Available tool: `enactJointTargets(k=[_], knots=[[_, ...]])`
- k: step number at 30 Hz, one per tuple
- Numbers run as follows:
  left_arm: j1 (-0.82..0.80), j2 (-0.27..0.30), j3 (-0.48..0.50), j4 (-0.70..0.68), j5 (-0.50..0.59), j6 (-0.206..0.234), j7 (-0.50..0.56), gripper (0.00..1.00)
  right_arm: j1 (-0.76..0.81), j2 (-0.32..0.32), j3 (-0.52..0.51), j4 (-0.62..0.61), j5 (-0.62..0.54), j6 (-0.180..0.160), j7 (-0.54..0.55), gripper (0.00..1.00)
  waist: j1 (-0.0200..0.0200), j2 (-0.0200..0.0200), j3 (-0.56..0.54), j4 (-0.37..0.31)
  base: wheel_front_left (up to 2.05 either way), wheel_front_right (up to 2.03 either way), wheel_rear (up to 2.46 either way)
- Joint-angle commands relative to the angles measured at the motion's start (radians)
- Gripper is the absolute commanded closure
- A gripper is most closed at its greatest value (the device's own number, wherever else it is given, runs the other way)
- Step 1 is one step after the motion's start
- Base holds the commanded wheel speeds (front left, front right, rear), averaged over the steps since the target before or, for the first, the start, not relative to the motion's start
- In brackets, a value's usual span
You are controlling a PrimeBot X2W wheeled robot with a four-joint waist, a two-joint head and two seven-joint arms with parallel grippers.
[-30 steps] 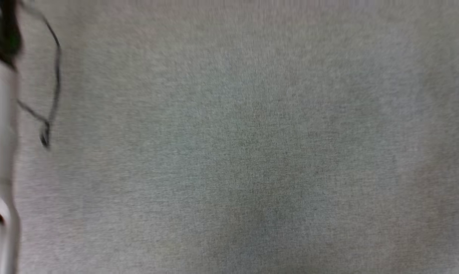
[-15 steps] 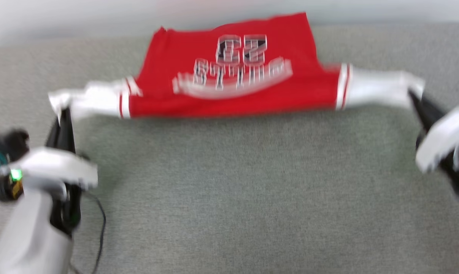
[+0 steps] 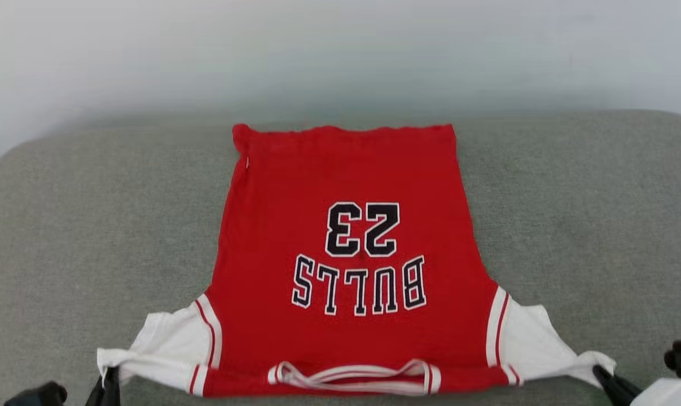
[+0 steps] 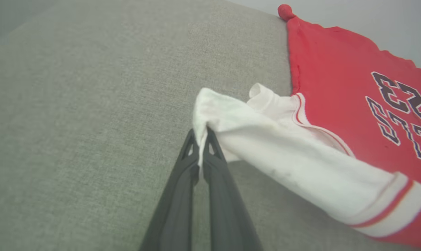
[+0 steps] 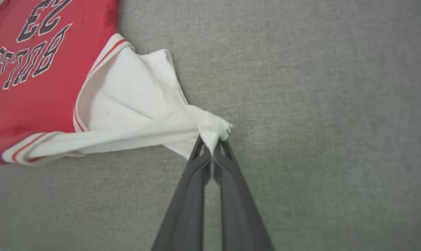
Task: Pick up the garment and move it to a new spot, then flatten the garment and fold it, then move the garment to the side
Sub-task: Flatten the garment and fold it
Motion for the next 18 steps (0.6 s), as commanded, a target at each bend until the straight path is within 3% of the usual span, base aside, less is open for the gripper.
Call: enactJointTargets(k=[1, 6, 7, 8, 10, 15, 18], knots=[[0.015, 0.002, 0.007, -0.008, -0.002, 0.014, 0.001, 1.0, 0.025, 0.011, -0.016, -0.015, -0.005, -0.002, 0.012, 1.0, 0.0004, 0.0, -0.005, 0.003, 0.0, 0.0, 0.0], [0.106, -0.018, -0.005, -0.076, -0.012, 0.04, 0.014, 1.0, 0.163, 0.118, -0.108, -0.142, -0.072, -0.002, 0.116, 1.0, 0.0004, 0.0, -0.01, 0.012, 0.0, 0.0, 0.0], [0.11, -0.022, -0.008, -0.085, -0.01, 0.04, 0.009, 1.0, 0.18, 0.133, -0.117, -0.16, -0.079, -0.002, 0.134, 0.74, 0.0004, 0.0, -0.007, 0.014, 0.0, 0.0, 0.0], [0.11, -0.028, -0.011, -0.091, -0.008, 0.038, 0.003, 1.0, 0.189, 0.152, -0.123, -0.183, -0.079, -0.002, 0.145, 0.55, 0.0004, 0.0, -0.005, 0.016, 0.0, 0.0, 0.0], [0.098, -0.034, -0.021, -0.105, -0.001, 0.033, -0.007, 1.0, 0.19, 0.168, -0.136, -0.22, -0.093, -0.002, 0.159, 0.0, 0.0004, 0.0, 0.003, 0.02, 0.0, 0.0, 0.0], [0.052, -0.041, -0.037, -0.136, 0.011, 0.018, -0.025, 1.0, 0.098, 0.179, -0.185, -0.29, -0.123, -0.001, 0.122, 0.0, 0.0004, 0.0, 0.035, 0.031, 0.0, 0.0, 0.0], [0.013, -0.052, -0.047, -0.161, 0.015, 0.01, -0.033, 1.0, -0.019, 0.184, -0.232, -0.269, -0.126, -0.001, 0.076, 0.0, 0.0004, 0.0, 0.067, 0.047, 0.0, 0.0, 0.0]])
